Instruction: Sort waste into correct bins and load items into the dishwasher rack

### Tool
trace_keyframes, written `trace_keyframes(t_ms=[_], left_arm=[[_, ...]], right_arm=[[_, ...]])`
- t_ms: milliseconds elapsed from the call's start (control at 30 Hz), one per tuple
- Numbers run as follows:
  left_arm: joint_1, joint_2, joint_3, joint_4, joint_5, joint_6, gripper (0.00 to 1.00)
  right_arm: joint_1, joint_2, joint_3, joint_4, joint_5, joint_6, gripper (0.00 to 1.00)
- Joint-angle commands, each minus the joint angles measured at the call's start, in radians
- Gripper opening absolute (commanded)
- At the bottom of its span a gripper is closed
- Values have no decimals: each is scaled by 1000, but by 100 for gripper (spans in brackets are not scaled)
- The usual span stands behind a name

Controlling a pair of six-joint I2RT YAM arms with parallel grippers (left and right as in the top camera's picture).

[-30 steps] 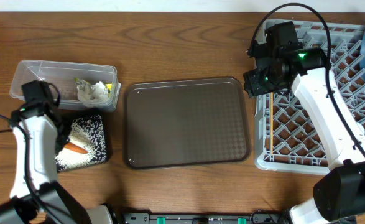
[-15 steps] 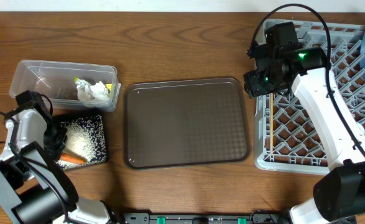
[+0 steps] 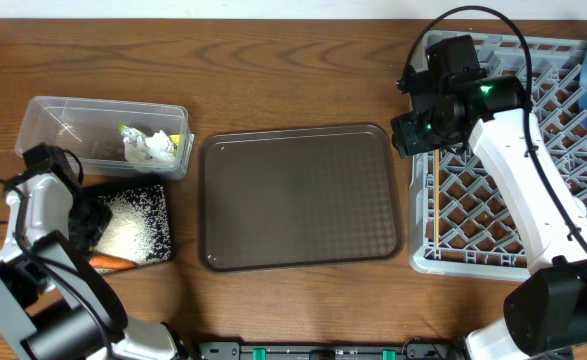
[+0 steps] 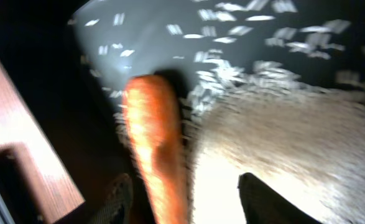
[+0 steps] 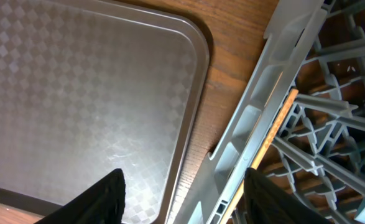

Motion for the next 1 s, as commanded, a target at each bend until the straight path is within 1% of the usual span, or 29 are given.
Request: trace_keyframes(t_ms=[0, 67, 100, 133, 233, 300, 367, 467, 500, 533, 567, 600, 700, 800, 867, 967], left_arm=[[-24, -106, 89, 6, 258, 212, 65], [-56, -156, 112, 26, 454, 348, 79], [-87, -183, 125, 31, 515, 389, 82], [-111, -200, 134, 30, 533, 408, 82], [-240, -248, 163, 13, 531, 463, 84], [-350, -261, 177, -11, 492, 477, 87], [-454, -260, 181, -40, 463, 505, 89], [-592, -245, 181, -117, 381, 510, 93], [-629, -239, 181, -156, 351, 510, 94], [-656, -233, 181, -200, 332, 510, 94], [-671, -232, 180, -239, 327, 509, 94], [-680, -232, 180, -285, 327, 509, 94], [-674, -235, 180, -421, 327, 509, 94], [-662, -235, 180, -525, 325, 509, 94], [-662, -244, 179, -561, 319, 509, 94], [-662, -301, 160, -541, 320, 509, 94]], right_arm=[[2, 2, -1, 10, -4, 34, 63], [2, 2, -1, 24, -36, 57, 66], [2, 2, -1, 35, -66, 69, 66], [2, 2, -1, 46, -89, 81, 67], [2, 2, -1, 79, -177, 125, 72], [2, 2, -1, 98, -216, 159, 75], [-5, 2, -1, 101, -206, 191, 77], [-50, 2, -1, 71, -179, 259, 80], [-73, 1, -1, 52, -177, 271, 82], [-98, 0, -1, 29, -177, 278, 88], [-121, 0, -1, 6, -177, 278, 97], [-149, 0, -1, -27, -177, 278, 99], [-225, 0, -1, -138, -165, 277, 99], [-283, -5, -1, -243, -123, 277, 99], [-300, -17, -1, -298, -81, 272, 99], [-295, -55, -2, -336, -37, 257, 99]])
